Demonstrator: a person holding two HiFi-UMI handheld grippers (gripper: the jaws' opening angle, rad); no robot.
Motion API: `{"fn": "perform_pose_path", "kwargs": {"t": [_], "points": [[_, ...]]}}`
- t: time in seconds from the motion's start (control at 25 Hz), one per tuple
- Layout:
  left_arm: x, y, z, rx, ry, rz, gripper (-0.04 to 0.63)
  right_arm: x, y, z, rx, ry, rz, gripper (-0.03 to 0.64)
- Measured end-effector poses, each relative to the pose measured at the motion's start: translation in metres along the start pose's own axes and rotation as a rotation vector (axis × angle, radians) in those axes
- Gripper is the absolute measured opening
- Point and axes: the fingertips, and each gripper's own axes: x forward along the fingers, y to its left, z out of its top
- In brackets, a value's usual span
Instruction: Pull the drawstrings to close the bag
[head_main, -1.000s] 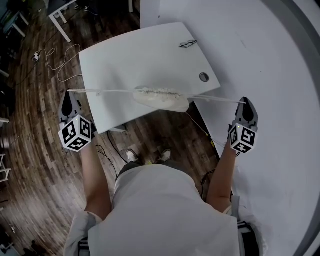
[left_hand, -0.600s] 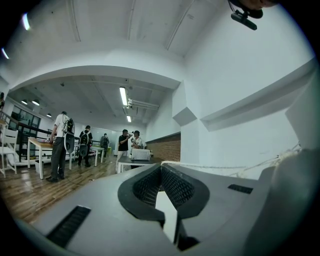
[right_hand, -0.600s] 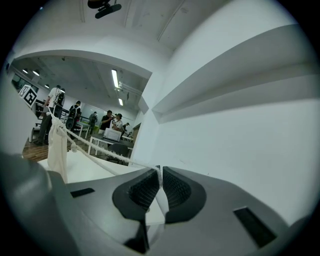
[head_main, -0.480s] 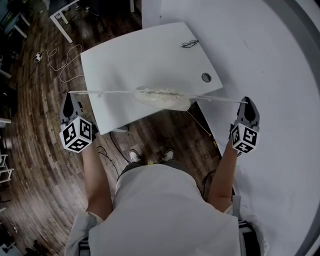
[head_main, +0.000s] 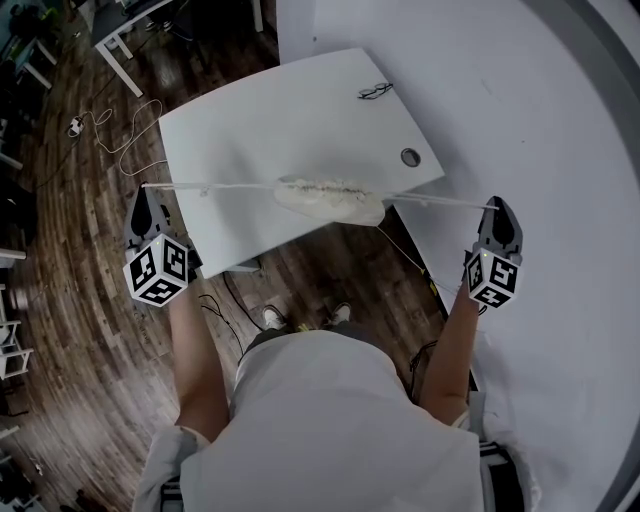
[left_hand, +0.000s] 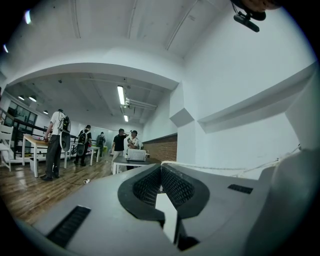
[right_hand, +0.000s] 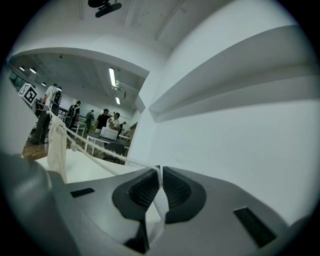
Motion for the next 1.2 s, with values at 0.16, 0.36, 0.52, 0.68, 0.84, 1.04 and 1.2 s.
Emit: {"fn": "perform_pose_path", "kwargs": {"t": [0.16,0.36,0.52,0.68,0.84,1.04,1.2], "points": [[0.003,-0.001,-0.001,-0.012,0.004,-0.008,0.017,-0.004,-0.002,0.002,-0.008,0.000,-0.011,0.044],[0.005,-0.001,-0.002,-0.021,0.005,-0.010,0.017,-0.007,-0.004,0.004,0.004,-0.003,-0.014,0.044],[0.005,0.000,-0.001,-0.030,-0.001,-0.021,0.018,-0.010,-0.006,0.014,-0.014,-0.018,-0.019,0.044],[0.004,0.003,0.000,-0.050,-0.005,-0.026,0.017,-0.015,-0.005,0.019,-0.020,-0.025,-0.024,0.044],[0.006,0.006,0.000,-0.066,0.000,-0.031,0.018,-0.019,-0.002,0.018,-0.018,-0.018,-0.025,0.044],[0.008,0.005,-0.008,-0.084,0.029,-0.057,0.017,-0.022,0.004,0.000,0.024,0.025,-0.014,0.044],[0.003,-0.020,0.017,-0.083,-0.017,-0.168,0.017,-0.030,0.020,-0.037,0.108,0.114,0.072,0.044]]}}
